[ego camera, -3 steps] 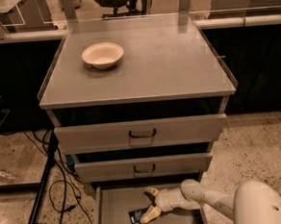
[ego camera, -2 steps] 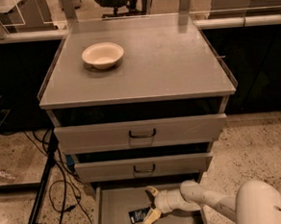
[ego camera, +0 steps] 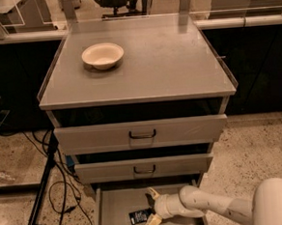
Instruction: Pick rxbar blueberry from bottom drawer and place on counter
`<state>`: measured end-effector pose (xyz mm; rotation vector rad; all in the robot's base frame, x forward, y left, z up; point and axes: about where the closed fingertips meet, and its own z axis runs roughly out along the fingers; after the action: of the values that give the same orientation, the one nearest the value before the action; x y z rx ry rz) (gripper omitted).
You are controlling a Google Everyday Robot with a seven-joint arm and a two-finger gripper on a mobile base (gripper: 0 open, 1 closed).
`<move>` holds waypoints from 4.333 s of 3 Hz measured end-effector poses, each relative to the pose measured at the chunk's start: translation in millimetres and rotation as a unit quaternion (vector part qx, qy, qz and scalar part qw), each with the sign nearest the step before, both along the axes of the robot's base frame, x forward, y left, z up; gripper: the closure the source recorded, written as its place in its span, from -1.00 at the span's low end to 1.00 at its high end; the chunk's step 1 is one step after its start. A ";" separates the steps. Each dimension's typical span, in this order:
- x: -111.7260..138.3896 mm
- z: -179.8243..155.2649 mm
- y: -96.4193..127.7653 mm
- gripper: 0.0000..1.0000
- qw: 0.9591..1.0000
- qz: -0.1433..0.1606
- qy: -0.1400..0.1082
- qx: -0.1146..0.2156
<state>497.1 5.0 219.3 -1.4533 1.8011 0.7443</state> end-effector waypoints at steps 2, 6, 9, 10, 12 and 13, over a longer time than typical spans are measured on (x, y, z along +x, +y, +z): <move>5.4 -18.8 -0.9 -1.00 0.999 -0.022 -0.036 -0.028; -1.2 -41.1 4.2 -1.00 0.995 0.001 -0.067 -0.073; 10.0 -112.7 32.7 -1.00 0.995 0.009 -0.041 -0.093; 15.4 -120.9 31.1 -1.00 0.995 0.009 -0.037 -0.096; 16.4 -122.0 30.8 -0.24 0.995 0.009 -0.036 -0.096; 16.4 -122.0 30.8 0.22 0.995 0.009 -0.036 -0.096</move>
Offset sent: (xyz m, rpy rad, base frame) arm -0.0006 0.0014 -0.0151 -0.0447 -0.0556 -0.0236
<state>513.6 35.8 97.3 -1.6005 1.8466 0.5316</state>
